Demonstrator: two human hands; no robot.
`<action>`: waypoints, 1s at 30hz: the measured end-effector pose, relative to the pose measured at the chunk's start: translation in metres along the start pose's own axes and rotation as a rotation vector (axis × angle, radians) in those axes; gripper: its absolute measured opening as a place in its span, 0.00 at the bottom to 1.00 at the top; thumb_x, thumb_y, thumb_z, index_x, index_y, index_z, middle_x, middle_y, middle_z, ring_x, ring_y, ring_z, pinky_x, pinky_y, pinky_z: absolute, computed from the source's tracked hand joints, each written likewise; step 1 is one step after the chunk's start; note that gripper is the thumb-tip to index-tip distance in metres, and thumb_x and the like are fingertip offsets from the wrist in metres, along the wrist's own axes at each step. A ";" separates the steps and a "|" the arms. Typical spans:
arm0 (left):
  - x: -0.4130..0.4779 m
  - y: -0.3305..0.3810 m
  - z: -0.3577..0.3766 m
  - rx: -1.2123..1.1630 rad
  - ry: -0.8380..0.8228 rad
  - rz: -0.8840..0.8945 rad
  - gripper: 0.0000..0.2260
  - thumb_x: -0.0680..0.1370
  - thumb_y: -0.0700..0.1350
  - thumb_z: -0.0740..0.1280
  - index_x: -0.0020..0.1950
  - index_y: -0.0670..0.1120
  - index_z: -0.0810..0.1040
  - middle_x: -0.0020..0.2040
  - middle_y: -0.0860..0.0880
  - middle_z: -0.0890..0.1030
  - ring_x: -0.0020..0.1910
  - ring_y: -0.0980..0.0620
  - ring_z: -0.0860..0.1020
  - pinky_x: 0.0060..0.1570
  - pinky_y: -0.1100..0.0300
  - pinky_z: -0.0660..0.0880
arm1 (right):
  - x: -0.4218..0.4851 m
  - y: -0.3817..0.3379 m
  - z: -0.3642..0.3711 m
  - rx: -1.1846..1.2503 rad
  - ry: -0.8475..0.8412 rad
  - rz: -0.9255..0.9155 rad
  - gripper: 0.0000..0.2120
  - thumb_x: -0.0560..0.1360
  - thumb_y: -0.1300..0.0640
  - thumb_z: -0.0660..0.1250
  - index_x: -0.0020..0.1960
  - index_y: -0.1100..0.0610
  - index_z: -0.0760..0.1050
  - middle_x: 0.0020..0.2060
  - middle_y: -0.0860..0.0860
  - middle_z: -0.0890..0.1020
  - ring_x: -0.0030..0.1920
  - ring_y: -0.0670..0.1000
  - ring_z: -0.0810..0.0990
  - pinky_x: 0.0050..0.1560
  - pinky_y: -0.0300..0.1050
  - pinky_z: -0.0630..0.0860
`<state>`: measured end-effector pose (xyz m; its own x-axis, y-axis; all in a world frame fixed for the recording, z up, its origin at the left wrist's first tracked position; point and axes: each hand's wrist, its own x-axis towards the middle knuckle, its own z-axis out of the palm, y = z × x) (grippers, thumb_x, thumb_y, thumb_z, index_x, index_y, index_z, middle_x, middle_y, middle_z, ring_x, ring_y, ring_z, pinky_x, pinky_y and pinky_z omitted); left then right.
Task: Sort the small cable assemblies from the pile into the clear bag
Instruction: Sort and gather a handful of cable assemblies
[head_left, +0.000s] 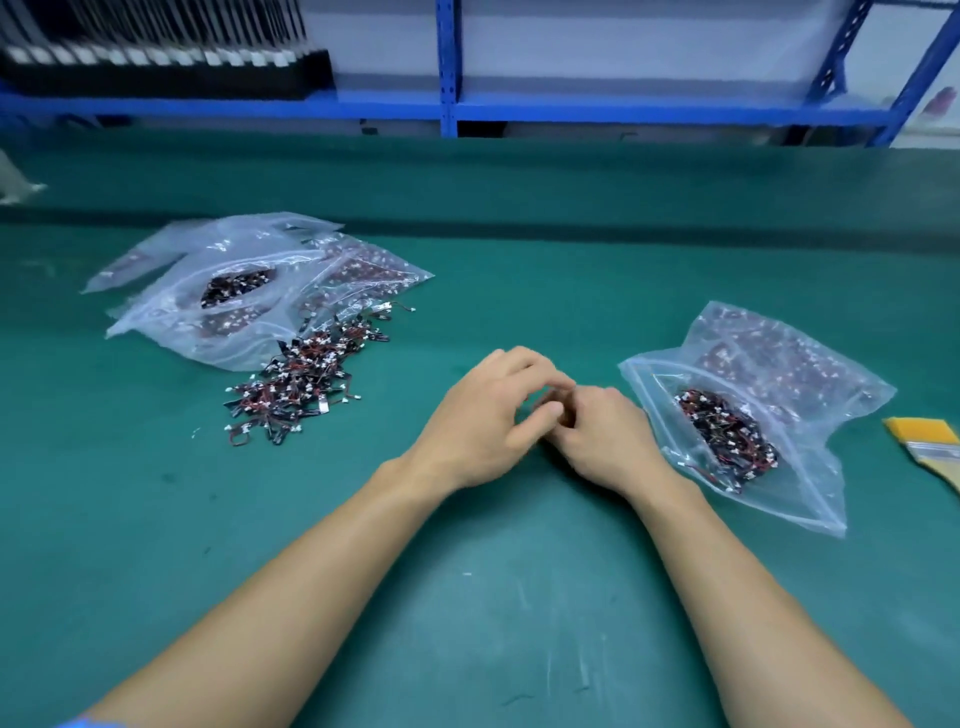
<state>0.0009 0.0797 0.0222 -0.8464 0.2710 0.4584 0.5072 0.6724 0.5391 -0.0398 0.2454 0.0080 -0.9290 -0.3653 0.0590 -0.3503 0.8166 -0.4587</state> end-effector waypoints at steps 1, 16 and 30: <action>-0.008 -0.012 -0.007 0.020 0.013 -0.038 0.10 0.79 0.45 0.67 0.60 0.50 0.80 0.57 0.55 0.77 0.54 0.55 0.74 0.56 0.53 0.74 | 0.002 0.001 0.002 0.016 0.024 -0.005 0.06 0.76 0.47 0.65 0.49 0.45 0.80 0.33 0.41 0.79 0.41 0.48 0.78 0.37 0.42 0.69; -0.029 -0.110 -0.053 0.755 -0.164 -0.567 0.39 0.77 0.72 0.40 0.79 0.50 0.60 0.80 0.45 0.60 0.79 0.47 0.55 0.76 0.43 0.35 | 0.007 0.010 0.012 0.050 0.082 0.015 0.05 0.75 0.48 0.69 0.42 0.38 0.77 0.33 0.37 0.79 0.40 0.39 0.77 0.35 0.42 0.69; -0.041 -0.064 -0.045 0.352 -0.260 -0.102 0.26 0.78 0.65 0.60 0.72 0.54 0.72 0.72 0.56 0.72 0.72 0.58 0.67 0.78 0.51 0.49 | 0.008 0.013 0.014 0.074 0.085 -0.009 0.05 0.75 0.49 0.70 0.41 0.40 0.78 0.32 0.38 0.79 0.38 0.40 0.77 0.34 0.43 0.68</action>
<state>0.0103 -0.0056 0.0011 -0.9248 0.3250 0.1977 0.3709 0.8860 0.2785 -0.0499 0.2467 -0.0095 -0.9337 -0.3309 0.1369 -0.3519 0.7771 -0.5218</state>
